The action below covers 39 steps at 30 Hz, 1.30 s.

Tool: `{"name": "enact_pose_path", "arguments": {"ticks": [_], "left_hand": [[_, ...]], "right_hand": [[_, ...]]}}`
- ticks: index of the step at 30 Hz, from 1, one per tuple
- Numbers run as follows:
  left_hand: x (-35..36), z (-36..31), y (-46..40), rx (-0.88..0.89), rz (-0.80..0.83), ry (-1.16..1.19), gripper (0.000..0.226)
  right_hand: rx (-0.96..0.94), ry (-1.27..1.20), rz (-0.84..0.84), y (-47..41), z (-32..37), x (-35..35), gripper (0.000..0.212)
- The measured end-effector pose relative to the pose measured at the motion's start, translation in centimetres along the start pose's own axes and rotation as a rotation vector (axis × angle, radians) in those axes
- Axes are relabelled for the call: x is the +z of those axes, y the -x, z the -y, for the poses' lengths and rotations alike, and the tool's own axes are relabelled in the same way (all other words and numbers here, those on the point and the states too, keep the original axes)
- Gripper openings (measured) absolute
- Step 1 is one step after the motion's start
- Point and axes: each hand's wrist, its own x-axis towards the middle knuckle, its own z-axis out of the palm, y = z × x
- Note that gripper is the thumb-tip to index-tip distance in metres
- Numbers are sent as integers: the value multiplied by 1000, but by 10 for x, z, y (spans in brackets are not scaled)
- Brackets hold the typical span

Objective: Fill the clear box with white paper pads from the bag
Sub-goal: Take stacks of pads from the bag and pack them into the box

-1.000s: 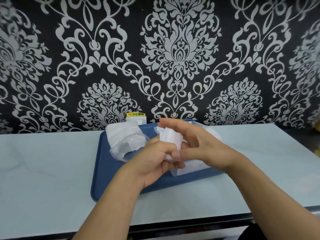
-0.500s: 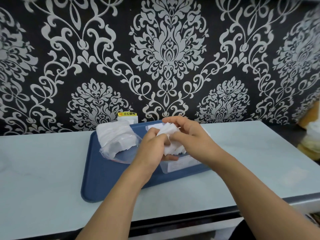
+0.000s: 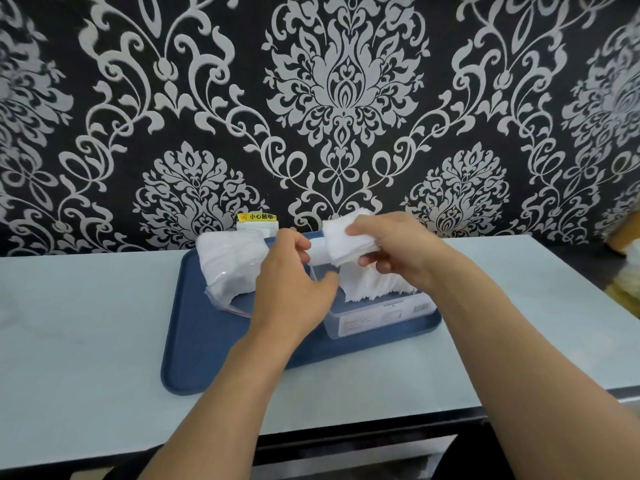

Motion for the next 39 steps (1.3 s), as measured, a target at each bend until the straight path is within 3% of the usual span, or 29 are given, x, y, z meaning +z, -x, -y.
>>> {"name": "enact_pose_path", "arguments": {"ticks": [3,6,8,13,18,21,24,27,30,32,34,39], "left_hand": [[5,2,3,-22,88,-137,49],[5,5,3,-20,181,-243,46],[4,6,3,12,233,-312,37],[6,7,4,67,344,-505,26],[13,14,6,93,412,-560,35],[16,17,5,75,460,-544,37],[16,17,3,55,486,-519,39],[15,17,2,46,495,-499,38],[16,16,1,49,502,-518,37],[16,15,1,51,500,-518,37],[16,15,1,52,497,-516,35],[15,17,2,43,505,-498,35]], "right_hand": [[45,329,15,-8,3,14,15],[93,573,32,-15,-1,21,30],[52,723,-38,-21,-8,27,36],[-57,1017,-255,-33,-23,38,30],[-190,1028,-414,-38,-32,44,43],[-220,1004,-414,-38,-35,44,52],[-267,819,-406,-31,-34,37,61],[-405,593,-477,-10,-20,22,58],[-203,309,-143,12,-13,22,48],[-97,442,20,11,-23,27,48],[-71,639,76,8,-32,30,51],[-82,678,124,4,-34,31,49]]}}
